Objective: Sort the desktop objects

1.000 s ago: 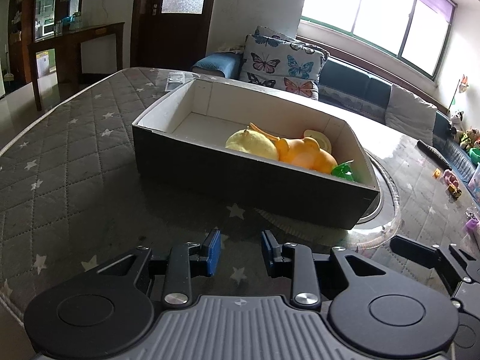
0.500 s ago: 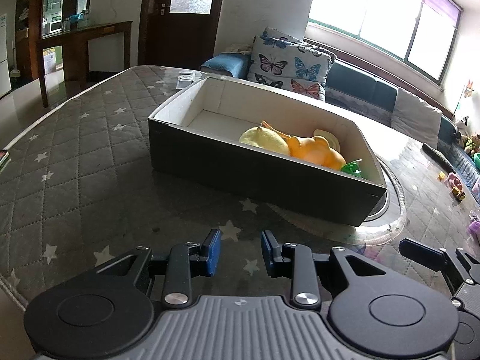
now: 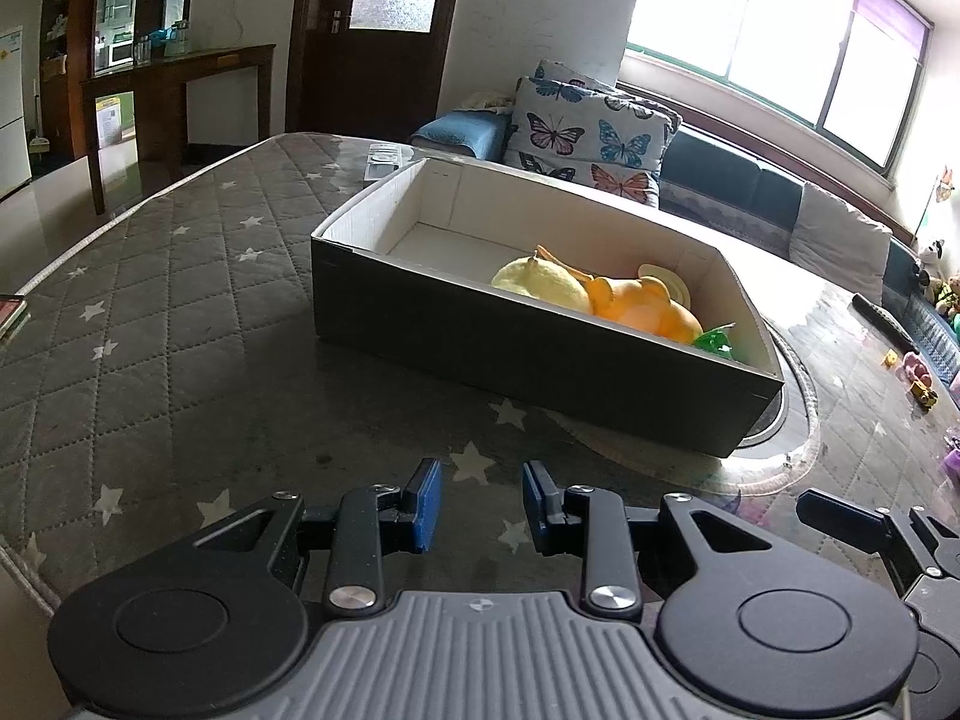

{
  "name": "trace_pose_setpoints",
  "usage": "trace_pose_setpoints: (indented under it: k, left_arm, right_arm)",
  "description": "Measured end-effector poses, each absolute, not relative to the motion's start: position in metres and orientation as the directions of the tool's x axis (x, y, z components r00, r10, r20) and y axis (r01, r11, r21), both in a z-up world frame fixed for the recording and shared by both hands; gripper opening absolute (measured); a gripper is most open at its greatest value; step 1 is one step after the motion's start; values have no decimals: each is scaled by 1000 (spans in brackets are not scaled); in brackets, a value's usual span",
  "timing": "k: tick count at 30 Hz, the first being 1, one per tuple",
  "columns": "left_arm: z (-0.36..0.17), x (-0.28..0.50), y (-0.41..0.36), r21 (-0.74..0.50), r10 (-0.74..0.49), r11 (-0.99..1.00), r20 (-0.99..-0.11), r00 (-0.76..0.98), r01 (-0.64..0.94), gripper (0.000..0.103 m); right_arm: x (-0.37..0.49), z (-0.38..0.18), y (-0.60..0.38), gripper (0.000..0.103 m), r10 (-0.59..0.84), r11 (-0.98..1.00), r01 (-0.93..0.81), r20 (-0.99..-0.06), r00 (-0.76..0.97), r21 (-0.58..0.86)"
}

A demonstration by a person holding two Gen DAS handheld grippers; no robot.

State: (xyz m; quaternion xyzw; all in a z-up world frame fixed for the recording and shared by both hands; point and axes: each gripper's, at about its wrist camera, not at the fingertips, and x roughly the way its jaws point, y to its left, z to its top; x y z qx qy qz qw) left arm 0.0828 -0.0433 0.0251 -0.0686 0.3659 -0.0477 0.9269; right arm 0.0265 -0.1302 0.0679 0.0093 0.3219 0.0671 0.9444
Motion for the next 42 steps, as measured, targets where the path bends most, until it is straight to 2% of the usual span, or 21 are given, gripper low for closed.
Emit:
trace_pose_setpoints:
  k: [42]
  left_arm:
    - [7,114,-54,-134,-142,989,-725,674,64,31]
  right_arm:
    - [60,51,-136,103,120,993,-94,-667,736,75]
